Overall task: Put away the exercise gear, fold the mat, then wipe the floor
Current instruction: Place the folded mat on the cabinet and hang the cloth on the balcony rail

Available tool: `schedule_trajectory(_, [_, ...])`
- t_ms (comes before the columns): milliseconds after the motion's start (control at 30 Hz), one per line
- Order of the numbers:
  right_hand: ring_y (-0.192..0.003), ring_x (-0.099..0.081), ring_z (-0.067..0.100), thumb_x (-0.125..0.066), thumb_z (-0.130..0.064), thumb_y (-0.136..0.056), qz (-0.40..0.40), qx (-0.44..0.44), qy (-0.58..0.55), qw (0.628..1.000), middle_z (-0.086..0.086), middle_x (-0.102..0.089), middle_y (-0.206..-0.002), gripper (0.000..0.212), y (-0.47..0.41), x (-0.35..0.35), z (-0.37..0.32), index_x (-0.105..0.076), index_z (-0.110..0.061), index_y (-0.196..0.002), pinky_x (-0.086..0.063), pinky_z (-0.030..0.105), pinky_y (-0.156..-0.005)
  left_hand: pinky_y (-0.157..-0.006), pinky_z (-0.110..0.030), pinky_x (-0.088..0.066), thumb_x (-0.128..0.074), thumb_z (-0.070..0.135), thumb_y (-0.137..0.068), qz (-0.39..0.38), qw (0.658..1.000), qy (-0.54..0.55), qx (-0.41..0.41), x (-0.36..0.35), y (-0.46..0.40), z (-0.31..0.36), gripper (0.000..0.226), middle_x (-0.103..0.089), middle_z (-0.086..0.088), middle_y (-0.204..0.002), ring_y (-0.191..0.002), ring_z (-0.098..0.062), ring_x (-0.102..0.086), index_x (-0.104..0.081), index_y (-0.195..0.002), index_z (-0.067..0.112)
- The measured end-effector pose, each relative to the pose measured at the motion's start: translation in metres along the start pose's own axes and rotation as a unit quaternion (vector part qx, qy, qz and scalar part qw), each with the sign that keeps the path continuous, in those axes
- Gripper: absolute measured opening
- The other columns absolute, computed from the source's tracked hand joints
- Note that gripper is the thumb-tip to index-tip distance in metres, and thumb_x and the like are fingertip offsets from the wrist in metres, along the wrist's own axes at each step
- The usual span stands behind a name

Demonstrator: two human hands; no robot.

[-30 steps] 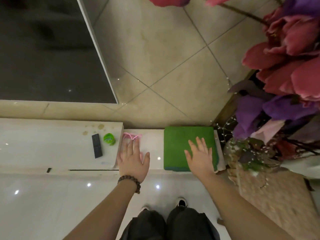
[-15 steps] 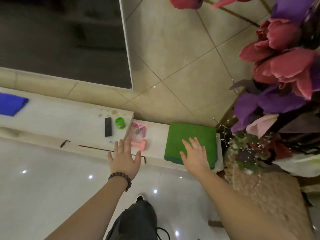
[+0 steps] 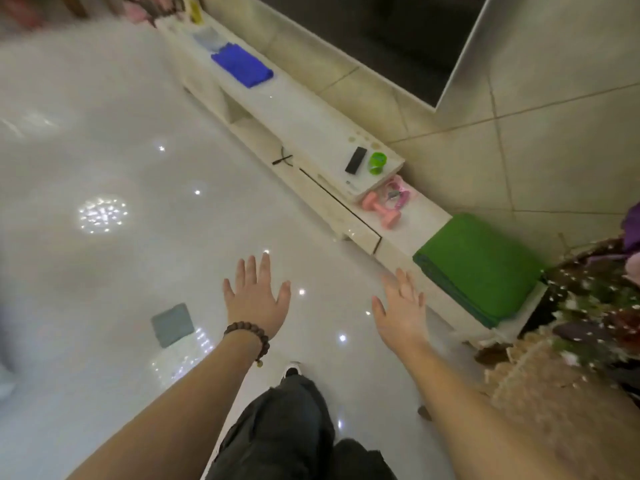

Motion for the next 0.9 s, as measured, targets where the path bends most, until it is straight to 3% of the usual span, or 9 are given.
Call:
schedule_trajectory(100, [-0.147,0.005,0.021,-0.037,-0.034,-0.100,-0.021,0.042,0.003,0.999,0.009,-0.005,-0.160,0.052,0.022,-0.031,-0.051,-0.024,-0.024,-0.149,-0.005,0.047,-0.118,-0.120,-0.048,0.001,-0.020,0.054,-0.098,-0.005,0.998,0.002,0.061,0.003,0.040,-0.073,0.067,0.002,-0.003,-0.162,-0.148,-0.020,0.008,0.004,-0.153,0.024])
schedule_trajectory(400, [-0.147,0.010,0.017,-0.035,-0.035,-0.100,-0.089,0.154,0.049,0.983,0.002,0.000,-0.160,0.052,0.067,-0.124,-0.225,-0.020,-0.027,-0.150,-0.002,0.044,-0.119,-0.119,-0.048,0.000,-0.024,0.052,-0.098,0.028,0.980,0.035,0.192,0.037,0.108,-0.266,0.068,-0.001,-0.004,-0.162,-0.148,-0.021,0.005,0.001,-0.154,0.021])
schedule_trajectory(767, [-0.146,0.010,0.019,-0.034,-0.033,-0.101,-0.142,0.185,0.056,0.971,0.005,0.000,-0.160,0.052,0.102,-0.306,-0.516,-0.021,-0.023,-0.150,0.003,0.043,-0.118,-0.119,-0.050,-0.002,-0.020,0.054,-0.098,0.012,0.979,0.009,0.203,0.101,0.069,-0.569,0.068,0.003,-0.004,-0.162,-0.148,-0.022,0.007,0.004,-0.154,0.023])
schedule_trajectory(900, [-0.146,0.011,0.019,-0.035,-0.030,-0.101,-0.154,0.207,0.073,0.963,0.005,0.002,-0.160,0.051,0.096,-0.345,-0.595,-0.020,-0.023,-0.150,0.005,0.044,-0.118,-0.119,-0.050,-0.001,-0.020,0.054,-0.098,-0.011,0.983,-0.010,0.182,0.118,0.043,-0.645,0.068,0.002,-0.003,-0.162,-0.148,-0.023,0.007,0.003,-0.154,0.023])
Point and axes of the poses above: each hand's wrist, its own y-axis away from the middle knuckle, its own x-axis out of the back of the hand, z = x × y, the point moved 9 cm from there along -y, towards the middle knuckle
